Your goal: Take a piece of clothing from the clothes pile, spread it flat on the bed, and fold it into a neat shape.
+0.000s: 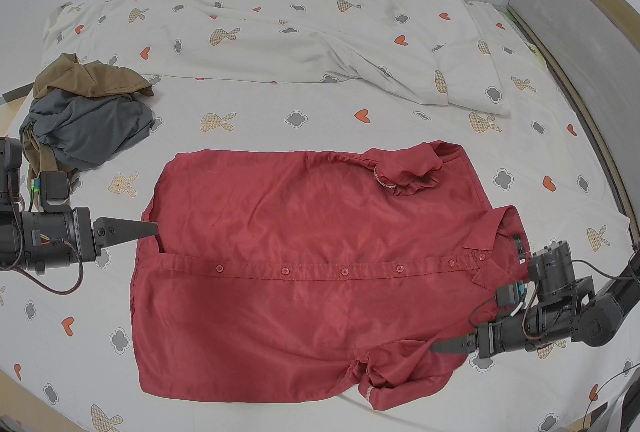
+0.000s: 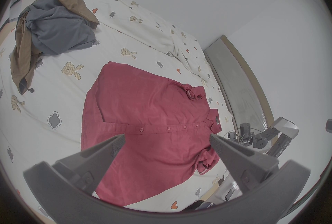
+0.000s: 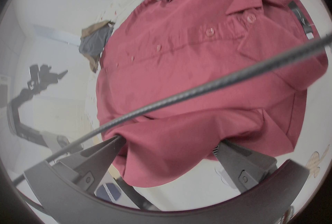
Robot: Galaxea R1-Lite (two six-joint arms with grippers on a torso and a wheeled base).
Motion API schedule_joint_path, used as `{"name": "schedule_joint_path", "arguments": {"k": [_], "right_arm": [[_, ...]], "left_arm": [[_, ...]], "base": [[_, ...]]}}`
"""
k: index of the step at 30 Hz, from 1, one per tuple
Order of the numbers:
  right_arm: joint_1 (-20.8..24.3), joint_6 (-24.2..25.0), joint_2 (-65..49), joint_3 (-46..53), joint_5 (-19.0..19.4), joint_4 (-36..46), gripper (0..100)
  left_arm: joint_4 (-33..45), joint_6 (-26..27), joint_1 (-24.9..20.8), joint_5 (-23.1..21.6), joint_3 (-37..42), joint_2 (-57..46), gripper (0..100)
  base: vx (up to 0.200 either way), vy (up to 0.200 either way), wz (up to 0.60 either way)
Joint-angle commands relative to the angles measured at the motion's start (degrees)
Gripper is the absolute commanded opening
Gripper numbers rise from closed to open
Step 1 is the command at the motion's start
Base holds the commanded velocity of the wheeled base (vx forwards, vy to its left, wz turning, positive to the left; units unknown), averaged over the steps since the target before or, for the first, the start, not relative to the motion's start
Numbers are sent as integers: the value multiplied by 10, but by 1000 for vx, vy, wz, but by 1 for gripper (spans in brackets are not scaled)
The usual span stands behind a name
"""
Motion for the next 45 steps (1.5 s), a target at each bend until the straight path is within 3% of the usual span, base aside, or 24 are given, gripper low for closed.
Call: {"name": "schedule_joint_path", "arguments": {"k": [1, 11, 17, 28, 38, 45], "right_arm": [[0, 56, 11, -56, 1, -9, 100], [-16, 75, -25, -49, 1, -4, 100], [67, 70, -21, 28, 3, -8, 100], [111, 69, -10, 27, 4, -9, 100], [102, 65, -5, 34, -3, -9, 100], [36, 67, -43, 37, 3, -10, 100]], "left_arm": [[0, 5, -1, 0, 1, 6, 100], [0, 9, -1, 0, 2, 7, 100], [0, 9, -5, 0, 3, 7, 100], [0, 9, -8, 0, 3, 5, 100], [0, 9, -8, 0, 3, 5, 100], [0, 9, -8, 0, 3, 5, 100]], "base": [[0, 0, 0], [0, 0, 0], [0, 0, 0], [0, 0, 0], [0, 0, 0], [0, 0, 0]]}}
